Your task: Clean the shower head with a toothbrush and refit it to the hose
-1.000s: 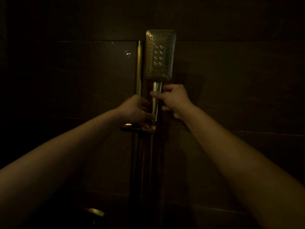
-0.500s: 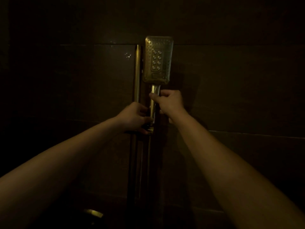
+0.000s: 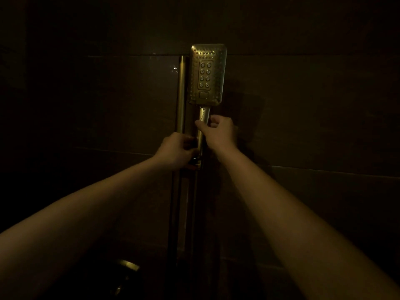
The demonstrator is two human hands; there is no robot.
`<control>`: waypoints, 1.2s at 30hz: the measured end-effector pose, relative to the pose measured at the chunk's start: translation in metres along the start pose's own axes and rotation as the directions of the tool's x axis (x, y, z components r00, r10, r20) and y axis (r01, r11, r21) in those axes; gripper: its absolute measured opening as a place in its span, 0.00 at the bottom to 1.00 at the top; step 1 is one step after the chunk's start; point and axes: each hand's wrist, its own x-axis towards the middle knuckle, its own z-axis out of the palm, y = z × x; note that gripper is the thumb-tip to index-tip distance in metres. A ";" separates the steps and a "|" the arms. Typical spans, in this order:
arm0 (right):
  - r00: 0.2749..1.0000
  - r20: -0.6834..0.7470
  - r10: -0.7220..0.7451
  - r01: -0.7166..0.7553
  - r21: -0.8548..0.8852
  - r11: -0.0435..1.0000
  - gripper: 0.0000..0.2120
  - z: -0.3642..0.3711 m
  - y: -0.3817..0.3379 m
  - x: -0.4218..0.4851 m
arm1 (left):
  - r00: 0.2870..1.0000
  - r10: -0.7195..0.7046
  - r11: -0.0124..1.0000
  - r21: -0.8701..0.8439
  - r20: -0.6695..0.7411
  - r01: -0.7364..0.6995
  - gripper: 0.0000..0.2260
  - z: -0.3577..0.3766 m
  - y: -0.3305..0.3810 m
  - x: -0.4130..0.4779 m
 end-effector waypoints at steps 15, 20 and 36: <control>0.918 0.346 0.195 -0.240 0.093 0.966 0.27 -0.027 0.014 -0.014 | 0.959 -0.063 0.998 -0.026 -0.276 0.058 0.17 0.018 -0.003 -0.002; 0.923 0.324 0.208 -0.240 0.062 0.969 0.27 -0.022 0.017 -0.016 | 0.962 -0.062 0.998 -0.008 -0.265 0.062 0.18 0.017 -0.003 -0.006; 0.852 0.436 0.288 0.084 -0.659 0.748 0.11 -0.058 -0.015 -0.131 | 0.990 0.108 0.912 0.387 0.090 -0.135 0.11 0.005 0.016 -0.107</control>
